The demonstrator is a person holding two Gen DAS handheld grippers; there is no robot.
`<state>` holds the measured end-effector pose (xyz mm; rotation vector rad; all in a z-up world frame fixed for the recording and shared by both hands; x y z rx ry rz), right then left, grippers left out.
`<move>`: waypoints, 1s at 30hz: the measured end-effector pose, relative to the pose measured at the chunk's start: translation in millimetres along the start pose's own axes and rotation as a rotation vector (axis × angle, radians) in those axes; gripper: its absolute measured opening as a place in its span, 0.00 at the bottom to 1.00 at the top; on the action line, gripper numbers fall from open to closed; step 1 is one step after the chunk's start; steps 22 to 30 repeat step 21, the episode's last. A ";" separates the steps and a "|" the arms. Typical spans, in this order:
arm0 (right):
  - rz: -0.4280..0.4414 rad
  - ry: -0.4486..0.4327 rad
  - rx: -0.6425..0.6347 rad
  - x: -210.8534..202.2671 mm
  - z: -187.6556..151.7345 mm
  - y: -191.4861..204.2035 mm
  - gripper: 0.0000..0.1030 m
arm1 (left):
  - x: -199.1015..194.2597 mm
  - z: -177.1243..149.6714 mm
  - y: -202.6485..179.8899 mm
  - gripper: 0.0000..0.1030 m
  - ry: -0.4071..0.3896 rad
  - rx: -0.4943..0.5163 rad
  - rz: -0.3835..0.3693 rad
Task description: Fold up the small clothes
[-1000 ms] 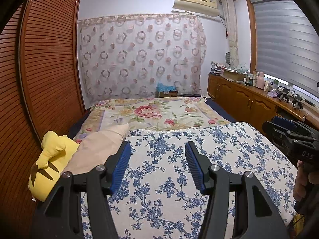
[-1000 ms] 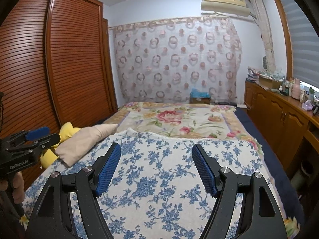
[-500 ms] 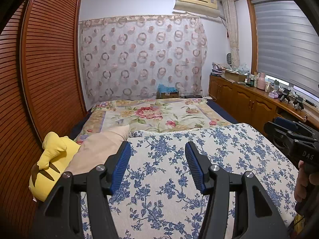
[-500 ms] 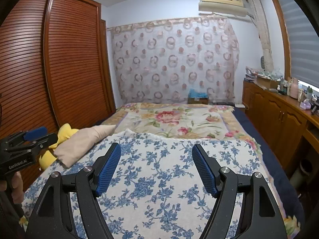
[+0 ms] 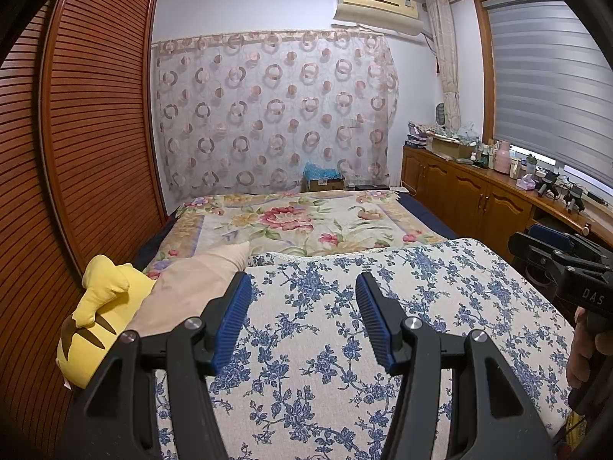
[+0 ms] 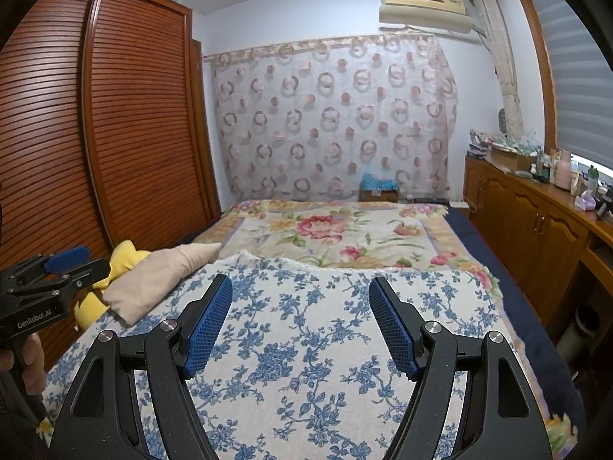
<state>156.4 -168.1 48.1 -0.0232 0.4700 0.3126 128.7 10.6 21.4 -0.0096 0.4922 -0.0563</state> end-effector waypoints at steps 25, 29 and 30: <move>-0.003 -0.002 0.004 -2.5 2.9 -5.2 0.74 | 0.6 -1.1 0.0 0.55 -0.001 0.001 0.000; -0.003 -0.002 0.004 -2.5 2.9 -5.2 0.74 | 0.6 -1.1 0.0 0.55 -0.001 0.001 0.000; -0.003 -0.002 0.004 -2.5 2.9 -5.2 0.74 | 0.6 -1.1 0.0 0.55 -0.001 0.001 0.000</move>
Point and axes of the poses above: each gripper's, at about its wrist camera, not at the fingertips, and x roughly the way its jaws point, y to its left, z to its top, the point moved 7 cm from there along x, roughly the way its jaws point, and after that the axes turned 3 degrees about y, right-handed, at the moved point
